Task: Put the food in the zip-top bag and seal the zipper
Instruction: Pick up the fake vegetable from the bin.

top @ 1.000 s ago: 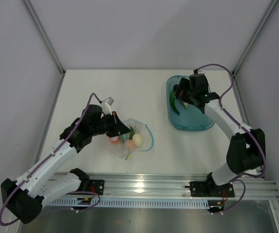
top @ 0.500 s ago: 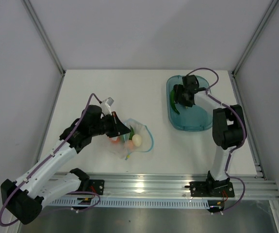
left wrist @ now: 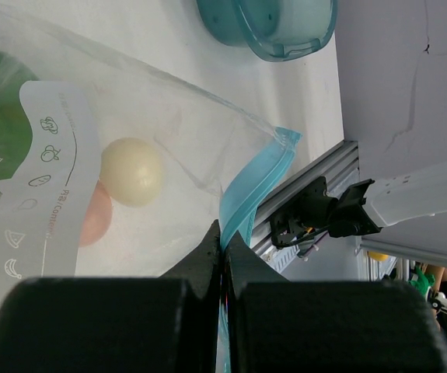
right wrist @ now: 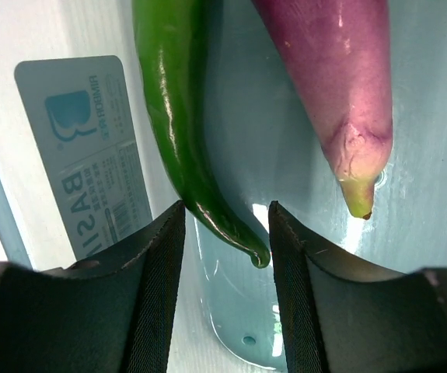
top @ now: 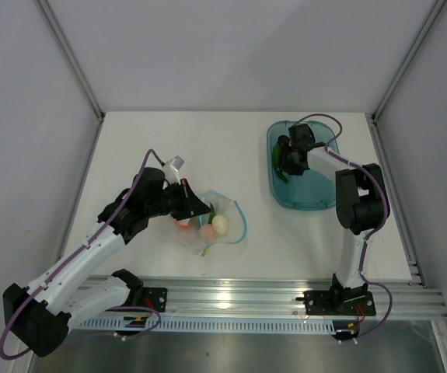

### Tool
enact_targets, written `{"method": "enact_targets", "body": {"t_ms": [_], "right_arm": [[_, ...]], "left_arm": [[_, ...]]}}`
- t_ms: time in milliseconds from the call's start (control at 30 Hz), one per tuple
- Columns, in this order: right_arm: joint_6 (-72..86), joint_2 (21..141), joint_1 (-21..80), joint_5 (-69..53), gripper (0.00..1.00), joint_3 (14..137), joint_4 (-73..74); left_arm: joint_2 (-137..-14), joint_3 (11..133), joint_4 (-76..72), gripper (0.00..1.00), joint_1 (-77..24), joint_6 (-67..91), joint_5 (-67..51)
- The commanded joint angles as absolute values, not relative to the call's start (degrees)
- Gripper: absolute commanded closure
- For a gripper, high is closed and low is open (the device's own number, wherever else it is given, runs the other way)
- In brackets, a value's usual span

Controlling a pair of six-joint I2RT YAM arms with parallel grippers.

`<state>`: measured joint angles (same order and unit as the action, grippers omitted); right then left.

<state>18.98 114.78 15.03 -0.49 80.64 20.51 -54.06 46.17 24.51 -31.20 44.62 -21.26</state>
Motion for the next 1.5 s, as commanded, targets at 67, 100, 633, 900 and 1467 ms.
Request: {"method": "enact_targets", "body": {"t_ms": [67,100,633,900,1467], "right_arm": [[16.79,116.19,16.26,-0.62,0.51,82.44,19.07],[16.79,116.63,16.43,-0.44,0.51,82.53,19.16],[16.17,117.86,17.40,3.95,0.85,84.20,21.45],[15.56,111.37,17.67,4.92,0.92,83.41,22.50],[17.31,96.86,17.40,0.79,1.00,80.07,23.47]], "left_arm": [[-54.40,45.79,22.24,0.99,-30.67,45.44,-22.32],[-54.40,45.88,22.24,0.99,-30.67,45.53,-22.24],[-53.09,45.18,22.67,0.99,-30.67,45.62,-22.06],[-52.65,45.18,22.94,0.99,-30.67,46.23,-22.23],[-50.62,42.89,22.24,1.00,-30.67,47.55,-22.32]]}}
